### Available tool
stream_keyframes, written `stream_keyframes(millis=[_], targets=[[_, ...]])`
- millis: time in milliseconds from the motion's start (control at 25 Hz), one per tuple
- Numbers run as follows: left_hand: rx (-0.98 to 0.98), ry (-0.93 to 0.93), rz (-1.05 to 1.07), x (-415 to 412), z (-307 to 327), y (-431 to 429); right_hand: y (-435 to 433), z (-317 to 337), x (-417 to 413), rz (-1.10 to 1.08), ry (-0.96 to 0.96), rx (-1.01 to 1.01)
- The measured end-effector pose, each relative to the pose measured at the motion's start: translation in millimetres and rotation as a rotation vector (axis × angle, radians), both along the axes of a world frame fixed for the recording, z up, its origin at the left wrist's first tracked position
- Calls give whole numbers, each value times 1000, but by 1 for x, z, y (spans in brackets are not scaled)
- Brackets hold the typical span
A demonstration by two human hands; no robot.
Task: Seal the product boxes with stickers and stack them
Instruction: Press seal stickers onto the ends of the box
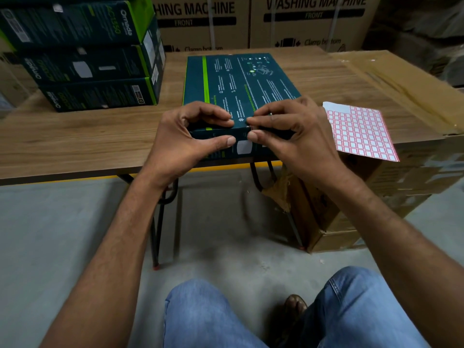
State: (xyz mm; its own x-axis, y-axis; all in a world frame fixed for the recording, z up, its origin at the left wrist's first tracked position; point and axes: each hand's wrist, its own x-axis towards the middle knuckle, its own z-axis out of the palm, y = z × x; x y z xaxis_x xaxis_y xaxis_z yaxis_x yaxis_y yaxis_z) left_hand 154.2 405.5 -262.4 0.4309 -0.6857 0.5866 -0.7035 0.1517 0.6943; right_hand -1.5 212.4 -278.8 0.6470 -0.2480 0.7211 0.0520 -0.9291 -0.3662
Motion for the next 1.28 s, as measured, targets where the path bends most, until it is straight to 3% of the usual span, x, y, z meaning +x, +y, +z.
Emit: stream_keyframes(millis=[200, 360, 480, 680, 880, 1080, 1280], targets=[[19, -22, 20, 2, -4, 5, 16, -10, 12, -40, -127, -3], [14, -33, 16, 4, -5, 12, 4, 1, -2, -8, -4, 43], [6, -26, 20, 8, -7, 13, 4, 1, -1, -6, -33, 23], [-21, -159, 64, 8, -11, 10, -4, 0, -12, -33, 108, 52], [-59, -105, 52, 10, -12, 8, 7, -1, -3, -15, -39, 22], [-74, -84, 53, 11, -13, 7, 1, -4, -1, -18, -5, -121], [-83, -63, 34, 13, -14, 7, 0, -3, -2, 9, -35, -50]])
